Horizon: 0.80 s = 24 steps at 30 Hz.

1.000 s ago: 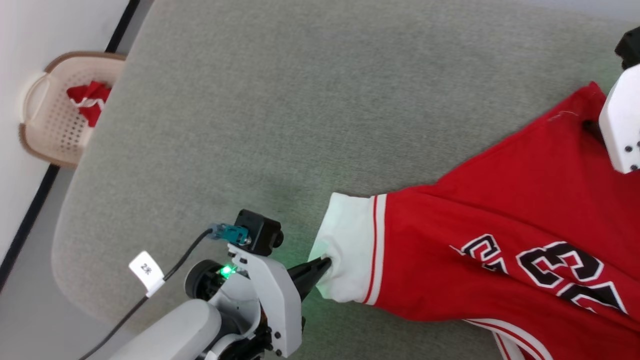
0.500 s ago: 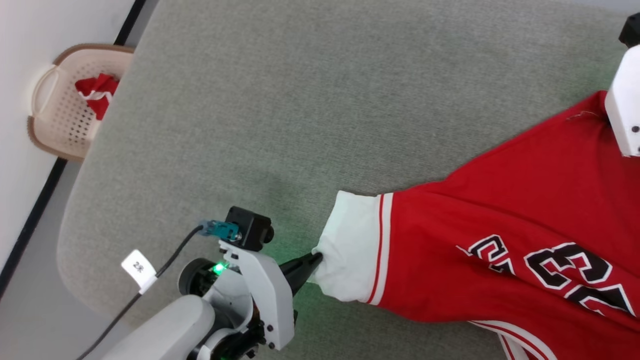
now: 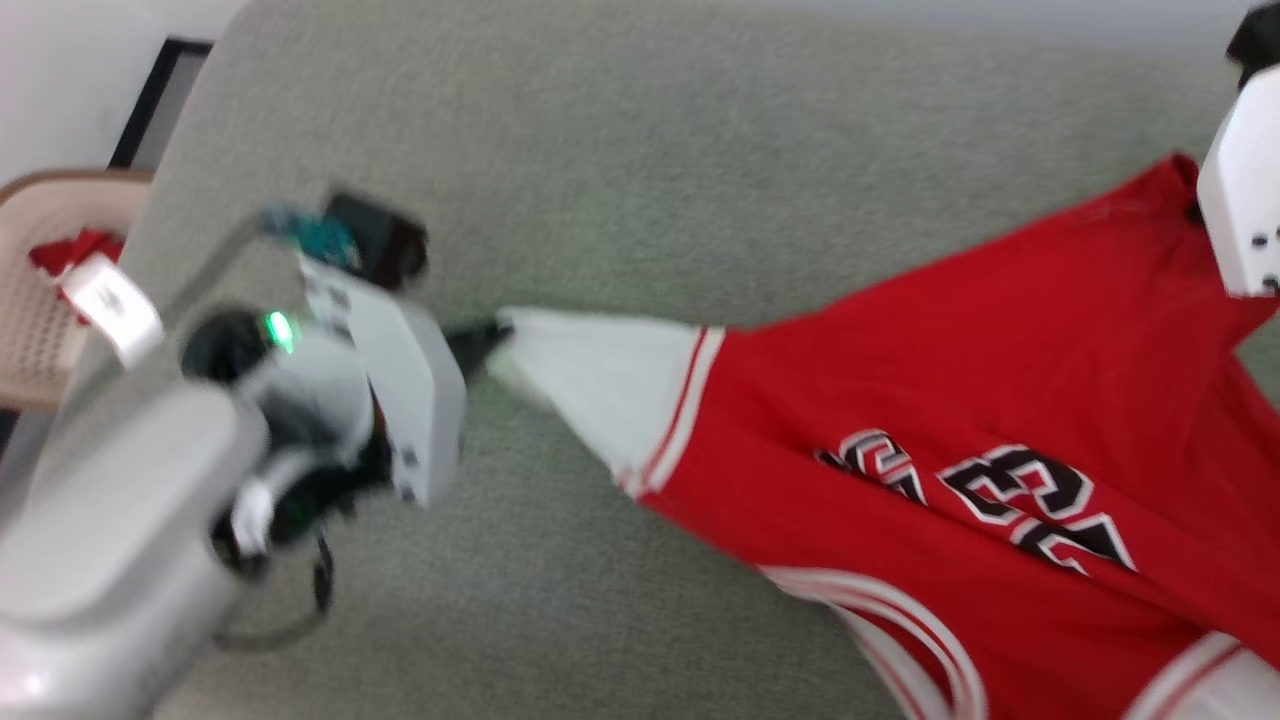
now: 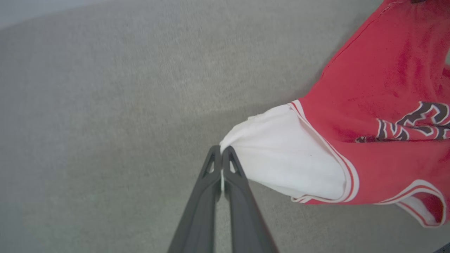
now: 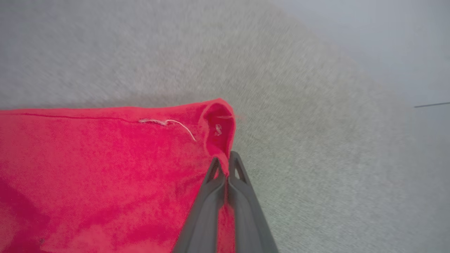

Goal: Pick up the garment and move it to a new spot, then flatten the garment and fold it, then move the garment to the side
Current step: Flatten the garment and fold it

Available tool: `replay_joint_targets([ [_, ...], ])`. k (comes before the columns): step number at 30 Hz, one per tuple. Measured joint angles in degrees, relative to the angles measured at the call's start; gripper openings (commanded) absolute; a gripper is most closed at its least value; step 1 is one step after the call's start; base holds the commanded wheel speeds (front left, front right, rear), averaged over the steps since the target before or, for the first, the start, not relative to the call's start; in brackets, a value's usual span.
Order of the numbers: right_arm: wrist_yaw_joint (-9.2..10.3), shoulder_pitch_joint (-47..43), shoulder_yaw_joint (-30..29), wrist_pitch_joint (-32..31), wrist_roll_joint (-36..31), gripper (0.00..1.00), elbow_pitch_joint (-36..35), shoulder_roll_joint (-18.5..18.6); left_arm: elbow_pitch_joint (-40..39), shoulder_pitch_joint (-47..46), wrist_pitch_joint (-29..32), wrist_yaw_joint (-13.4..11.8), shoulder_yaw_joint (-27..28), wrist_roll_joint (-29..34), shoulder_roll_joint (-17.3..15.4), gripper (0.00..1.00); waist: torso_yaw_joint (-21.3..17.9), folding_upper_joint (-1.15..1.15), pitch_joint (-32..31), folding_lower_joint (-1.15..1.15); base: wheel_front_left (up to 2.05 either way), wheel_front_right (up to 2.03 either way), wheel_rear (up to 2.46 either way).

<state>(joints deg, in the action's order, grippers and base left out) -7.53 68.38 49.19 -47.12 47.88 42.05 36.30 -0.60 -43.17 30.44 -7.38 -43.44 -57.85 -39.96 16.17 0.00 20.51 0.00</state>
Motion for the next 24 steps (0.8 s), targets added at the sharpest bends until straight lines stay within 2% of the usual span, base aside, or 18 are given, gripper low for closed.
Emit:
replay_joint_targets([
  [4, 0.0, 2.0, -2.1, 3.5, 1.9, 0.0, -0.6, -0.7, 3.3, -9.4, 5.1, 1.9, 1.0, 0.4, 0.0, 0.0, -2.2, 0.0, -2.3, 0.0, 0.0, 0.0, 0.0],
  [10, 0.01, 5.8, -5.1, 10.4, 1.5, 0.0, 0.3, -2.5, 14.6, -23.3, 9.5, 4.1, 1.7, 2.2, 2.5, 0.0, -5.5, 0.0, -6.0, 0.0, 0.0, 0.0, 0.0],
  [14, 0.01, 8.9, -8.0, 17.0, -0.9, 0.0, 3.1, -5.2, 22.3, -31.3, 8.8, 6.2, 1.7, 4.9, 4.7, 0.0, -7.7, 0.0, -8.4, 0.0, 0.0, 0.0, 0.0],
  [18, 0.01, 11.6, -10.3, 21.7, -2.5, 0.0, 5.2, -8.8, 29.7, -38.2, 4.9, 8.1, 1.6, 8.3, 6.8, 0.0, -9.8, 0.0, -10.8, 0.0, 0.0, 0.0, 0.0],
  [24, 0.01, 15.2, -12.1, 25.0, -4.7, 0.0, 7.3, -12.3, 38.8, -45.9, 0.2, 11.0, 1.0, 11.6, 9.4, 0.0, -12.9, 0.0, -13.6, 0.0, 0.0, 0.0, 0.0],
])
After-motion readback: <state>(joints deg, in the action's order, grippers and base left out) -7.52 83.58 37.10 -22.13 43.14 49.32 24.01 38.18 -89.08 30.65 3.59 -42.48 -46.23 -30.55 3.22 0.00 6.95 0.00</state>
